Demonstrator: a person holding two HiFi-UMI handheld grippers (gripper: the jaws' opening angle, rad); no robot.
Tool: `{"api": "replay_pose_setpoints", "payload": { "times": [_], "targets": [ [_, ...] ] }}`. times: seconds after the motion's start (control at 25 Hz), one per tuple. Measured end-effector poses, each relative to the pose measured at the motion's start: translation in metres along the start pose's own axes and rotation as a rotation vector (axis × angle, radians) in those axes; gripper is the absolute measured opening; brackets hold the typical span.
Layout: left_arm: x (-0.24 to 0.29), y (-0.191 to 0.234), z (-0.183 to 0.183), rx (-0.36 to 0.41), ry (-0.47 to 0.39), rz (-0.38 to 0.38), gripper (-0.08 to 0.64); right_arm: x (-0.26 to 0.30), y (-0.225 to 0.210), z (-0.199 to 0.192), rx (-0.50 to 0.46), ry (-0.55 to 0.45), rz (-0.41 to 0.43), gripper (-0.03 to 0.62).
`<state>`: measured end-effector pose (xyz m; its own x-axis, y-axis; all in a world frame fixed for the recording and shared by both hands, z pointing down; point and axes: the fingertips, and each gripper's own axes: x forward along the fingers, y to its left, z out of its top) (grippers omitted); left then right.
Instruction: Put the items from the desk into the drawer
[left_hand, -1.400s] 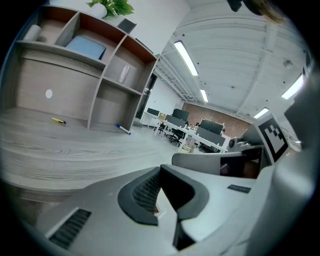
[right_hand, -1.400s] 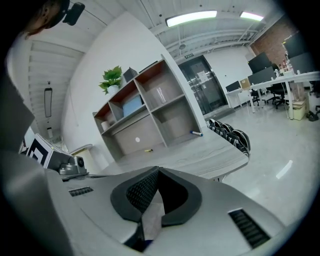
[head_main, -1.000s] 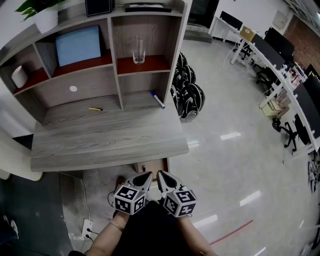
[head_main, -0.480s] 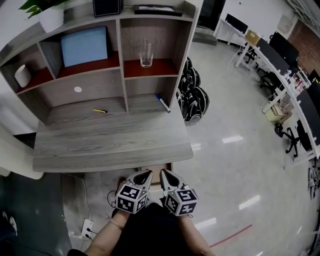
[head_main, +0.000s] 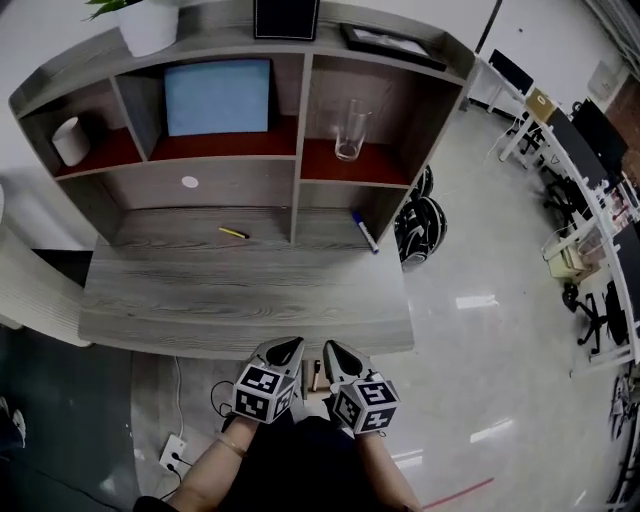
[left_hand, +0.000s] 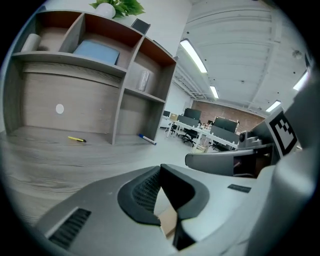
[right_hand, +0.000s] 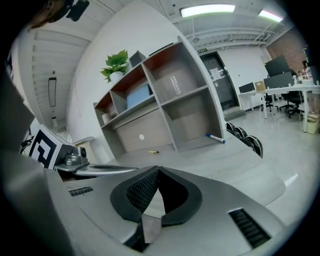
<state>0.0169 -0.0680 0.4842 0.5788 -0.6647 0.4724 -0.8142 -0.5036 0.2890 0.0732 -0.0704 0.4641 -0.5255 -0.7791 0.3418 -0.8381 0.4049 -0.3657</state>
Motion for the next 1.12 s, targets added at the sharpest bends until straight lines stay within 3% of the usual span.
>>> {"api": "replay_pose_setpoints", "payload": {
  "times": [0.44,0.76,1.12],
  "targets": [
    [-0.003,0.090,0.023,-0.064,-0.015,0.096,0.026,0.089,0.050,0.011,-0.073,0.090,0.128,-0.006],
    [-0.001,0.156,0.037,-0.070,-0.011,0.163,0.026,0.157,0.072,0.016,-0.197,0.154,0.214,-0.006],
    [0.005,0.225,0.048,-0.098,0.013,0.155,0.026,0.242,0.085,0.023,-0.339,0.219,0.260,-0.005]
  ]
}}
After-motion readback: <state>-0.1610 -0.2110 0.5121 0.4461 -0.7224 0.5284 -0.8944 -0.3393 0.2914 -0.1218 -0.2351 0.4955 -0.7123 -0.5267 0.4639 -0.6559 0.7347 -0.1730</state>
